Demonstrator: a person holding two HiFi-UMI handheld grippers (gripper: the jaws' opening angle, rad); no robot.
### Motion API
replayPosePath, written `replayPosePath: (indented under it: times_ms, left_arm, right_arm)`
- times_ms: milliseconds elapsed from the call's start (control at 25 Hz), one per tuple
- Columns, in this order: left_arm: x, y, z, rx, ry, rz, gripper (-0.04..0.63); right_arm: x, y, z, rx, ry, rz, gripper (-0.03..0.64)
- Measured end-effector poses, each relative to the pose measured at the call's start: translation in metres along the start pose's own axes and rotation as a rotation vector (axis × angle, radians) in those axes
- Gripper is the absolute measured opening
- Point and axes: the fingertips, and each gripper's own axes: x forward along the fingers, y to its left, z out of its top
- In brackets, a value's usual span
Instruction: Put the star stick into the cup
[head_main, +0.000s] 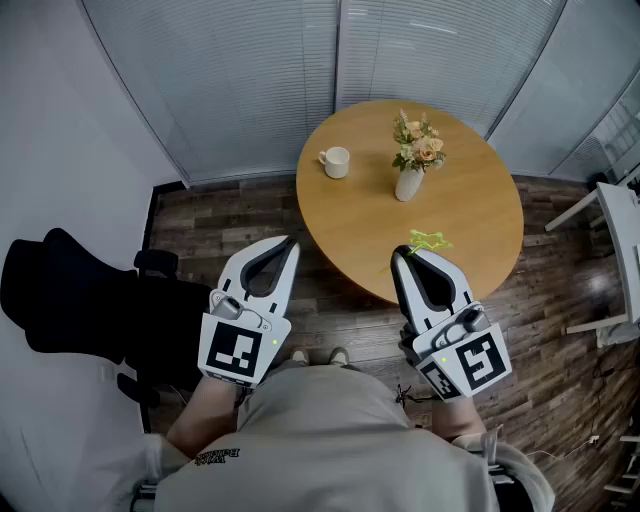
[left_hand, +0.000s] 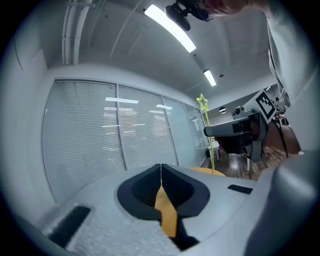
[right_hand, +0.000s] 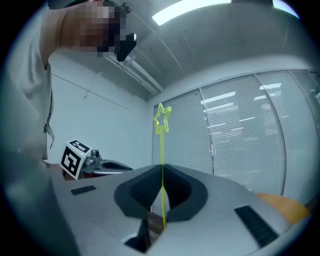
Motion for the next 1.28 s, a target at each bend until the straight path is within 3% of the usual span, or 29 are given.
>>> replayPosePath:
  times_ms: [160, 400, 920, 1280]
  left_arm:
    - [-0.003, 0.000, -0.005, 0.041, -0.005, -0.016, 0.023]
    - [0.002, 0.000, -0.004, -0.013, 0.006, 0.001, 0.023]
    - [0.012, -0.022, -0.013, 0.017, 0.023, 0.012, 0.023]
    - [0.020, -0.036, -0.013, -0.006, 0.041, 0.044, 0.023]
  right_arm:
    - [-0.001, -0.001, -0.005, 0.030, 0.004, -0.018, 0.031]
    - [0.002, -0.009, -0.012, 0.055, 0.019, -0.018, 0.032]
    - [-0.009, -0.025, -0.020, 0.064, 0.027, 0.020, 0.031]
    - [-0.015, -0.038, -0.032, 0.083, 0.033, 0.055, 0.031]
